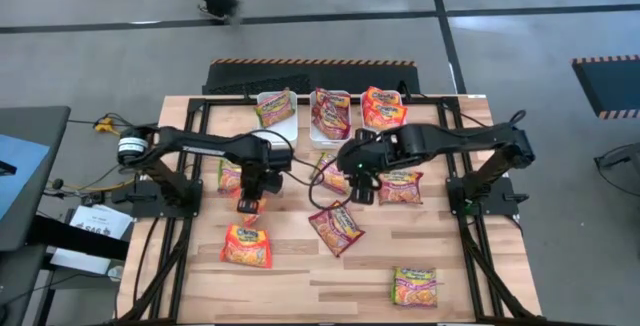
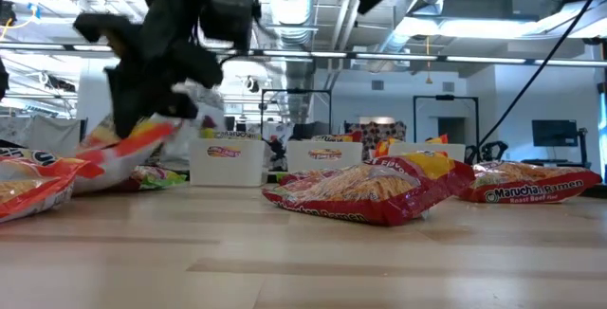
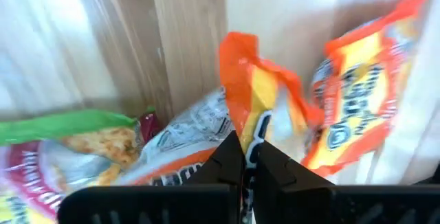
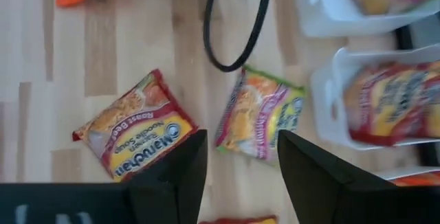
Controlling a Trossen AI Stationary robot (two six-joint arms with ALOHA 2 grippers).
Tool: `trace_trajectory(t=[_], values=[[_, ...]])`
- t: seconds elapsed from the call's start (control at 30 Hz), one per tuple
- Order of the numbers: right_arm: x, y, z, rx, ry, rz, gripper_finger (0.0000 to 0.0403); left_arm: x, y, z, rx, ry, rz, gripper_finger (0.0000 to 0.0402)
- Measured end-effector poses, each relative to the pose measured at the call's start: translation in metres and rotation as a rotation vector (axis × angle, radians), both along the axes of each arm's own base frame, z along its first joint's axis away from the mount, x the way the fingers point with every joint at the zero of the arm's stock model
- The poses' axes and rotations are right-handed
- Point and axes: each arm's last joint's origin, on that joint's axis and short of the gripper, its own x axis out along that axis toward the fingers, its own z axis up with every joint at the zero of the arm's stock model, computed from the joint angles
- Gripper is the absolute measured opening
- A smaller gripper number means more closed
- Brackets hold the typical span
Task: Sort Maruchan noodles
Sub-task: Put the orange noodle pack into the right white bin
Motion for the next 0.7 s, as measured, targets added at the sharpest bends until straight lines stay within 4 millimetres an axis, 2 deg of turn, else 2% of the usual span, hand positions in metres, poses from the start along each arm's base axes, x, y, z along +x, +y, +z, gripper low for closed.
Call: trace_trajectory(t=[0.2,0.33,0.57,0.7], values=[[-0.011,-0.012,0.032,-0.078,-0.011,-0.039,0.0177,0.004,0.000,0.034,0.015,-0.137,0.005,0.0000],[-0.017,-0.015,0.047,-0.074,-0.022,-0.060,0.0171,0.004,0.000,0.038,0.017,-0.156,0.008,0.0000],[-0.031,-0.017,0.042,-0.044,0.111,-0.117,0.0172,0.003,0.001,0.034,0.067,-0.147,-0.006,0.0000],[-0.032,-0.015,0.041,-0.019,0.119,-0.161,0.0172,0.000,0.011,0.034,0.249,-0.100,0.018,0.0000]])
